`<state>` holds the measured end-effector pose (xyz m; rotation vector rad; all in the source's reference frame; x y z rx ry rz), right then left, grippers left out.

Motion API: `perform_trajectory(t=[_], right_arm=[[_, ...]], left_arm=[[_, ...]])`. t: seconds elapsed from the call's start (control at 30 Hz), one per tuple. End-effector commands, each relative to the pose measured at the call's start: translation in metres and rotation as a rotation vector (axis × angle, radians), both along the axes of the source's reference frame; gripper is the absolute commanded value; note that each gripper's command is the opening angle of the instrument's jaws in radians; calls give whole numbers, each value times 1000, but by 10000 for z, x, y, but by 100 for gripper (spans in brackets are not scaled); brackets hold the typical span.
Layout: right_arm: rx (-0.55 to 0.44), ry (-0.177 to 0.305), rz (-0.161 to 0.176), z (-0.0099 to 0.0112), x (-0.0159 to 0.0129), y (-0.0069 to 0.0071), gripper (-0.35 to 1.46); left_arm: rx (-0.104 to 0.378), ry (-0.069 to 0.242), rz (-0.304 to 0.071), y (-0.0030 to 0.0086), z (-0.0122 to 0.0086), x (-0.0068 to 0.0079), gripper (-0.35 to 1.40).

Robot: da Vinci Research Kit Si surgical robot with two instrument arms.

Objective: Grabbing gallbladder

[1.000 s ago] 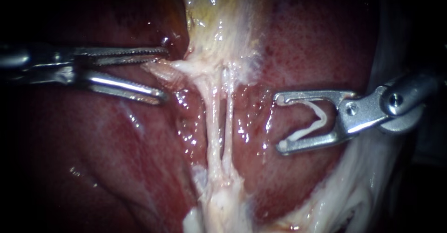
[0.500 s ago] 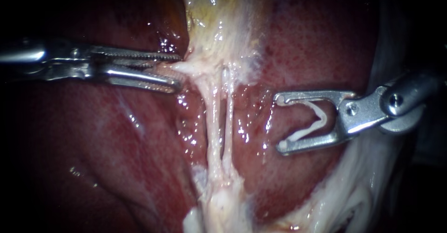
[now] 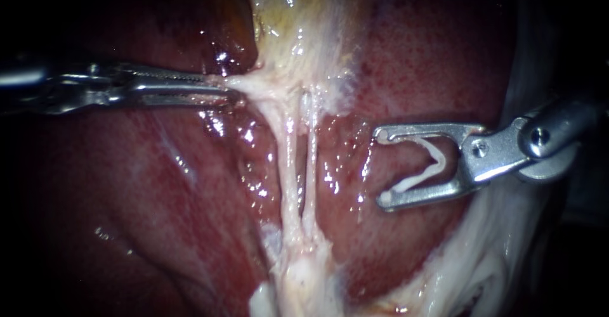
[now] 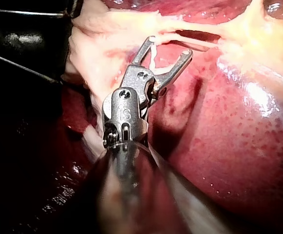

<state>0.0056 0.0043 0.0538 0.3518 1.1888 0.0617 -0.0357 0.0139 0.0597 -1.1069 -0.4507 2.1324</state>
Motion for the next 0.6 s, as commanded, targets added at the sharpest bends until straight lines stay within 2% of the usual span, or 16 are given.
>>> perform_trajectory(t=[0.03, 0.1, 0.2, 0.37, 0.47, 0.6], right_arm=[[0, 0, 0, 0, 0, 0, 50], [0, 0, 0, 0, 0, 0, 50], [0, 0, 0, 0, 0, 0, 50], [0, 0, 0, 0, 0, 0, 50], [0, 0, 0, 0, 0, 0, 50], [0, 0, 0, 0, 0, 0, 50]], left_arm=[[6, -5, 3, 3, -7, 1, -35], [13, -4, 4, 10, -20, 4, -35], [16, -18, -28, 29, -43, 15, -35], [-24, -28, -56, 57, -71, 40, -35], [-32, -26, -62, 64, -76, 48, -35], [-33, -22, -67, 65, -74, 51, -35]])
